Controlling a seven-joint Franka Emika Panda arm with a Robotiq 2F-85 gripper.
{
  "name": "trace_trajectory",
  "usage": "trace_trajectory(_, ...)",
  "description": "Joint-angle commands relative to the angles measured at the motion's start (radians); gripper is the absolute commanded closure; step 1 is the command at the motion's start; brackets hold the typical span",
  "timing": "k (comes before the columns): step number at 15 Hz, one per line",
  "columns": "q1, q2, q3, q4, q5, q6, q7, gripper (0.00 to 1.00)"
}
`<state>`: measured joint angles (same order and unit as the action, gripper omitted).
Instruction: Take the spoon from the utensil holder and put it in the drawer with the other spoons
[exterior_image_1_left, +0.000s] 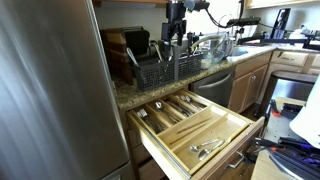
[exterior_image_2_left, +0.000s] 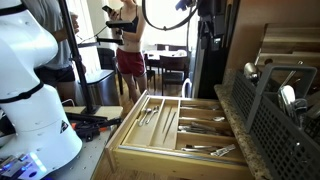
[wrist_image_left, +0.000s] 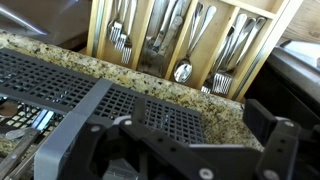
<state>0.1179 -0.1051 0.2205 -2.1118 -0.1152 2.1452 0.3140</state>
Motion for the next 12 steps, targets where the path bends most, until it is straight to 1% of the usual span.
trace_trajectory(1,0.003,0.011,-0.019,0.024,-0.032,0.018,0.016,0.00)
trace_trajectory(8,0.005,0.022,-0.029,0.060,-0.055,0.024,0.013,0.00)
trace_trajectory(12,0.008,0.016,-0.031,0.058,-0.035,0.000,0.000,0.00)
